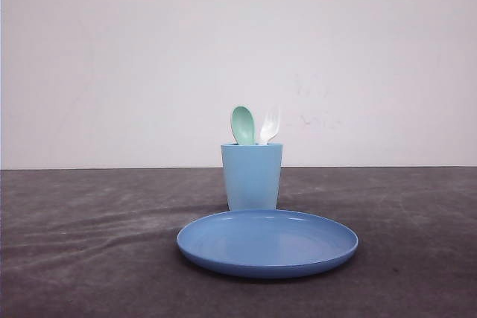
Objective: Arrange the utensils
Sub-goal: 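Open the right gripper and raise it off the spoon, then lower the right gripper around the blue cup and close on it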
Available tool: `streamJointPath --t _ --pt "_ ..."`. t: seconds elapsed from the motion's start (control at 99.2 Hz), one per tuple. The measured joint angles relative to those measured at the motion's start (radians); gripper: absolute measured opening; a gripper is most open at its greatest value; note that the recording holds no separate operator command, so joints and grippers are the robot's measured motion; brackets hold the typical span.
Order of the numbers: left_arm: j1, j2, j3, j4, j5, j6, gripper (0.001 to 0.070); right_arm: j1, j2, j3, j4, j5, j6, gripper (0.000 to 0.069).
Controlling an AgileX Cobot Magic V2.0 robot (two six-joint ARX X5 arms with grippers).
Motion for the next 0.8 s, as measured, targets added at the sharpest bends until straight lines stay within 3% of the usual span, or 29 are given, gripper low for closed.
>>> streamJointPath --t 0.121,0.182,0.565,0.797 --pt "0.0 0.0 0.0 0.0 0.0 -0.002 0.024 0.0 0.0 0.0 -0.069 -0.007 0.002 0.064" --pt "0.0 0.0 0.0 0.0 0.0 -0.003 0.024 0.0 0.0 0.0 -0.101 -0.008 0.006 0.0681" --pt "0.0 0.0 0.0 0.0 0.0 -0.01 0.024 0.003 0.032 0.0 -0.244 -0.007 0.098 0.068" --pt "0.0 0.0 0.0 0.0 0.0 -0.01 0.024 0.031 0.139 -0.062 -0.197 -0.011 0.165 0.068"
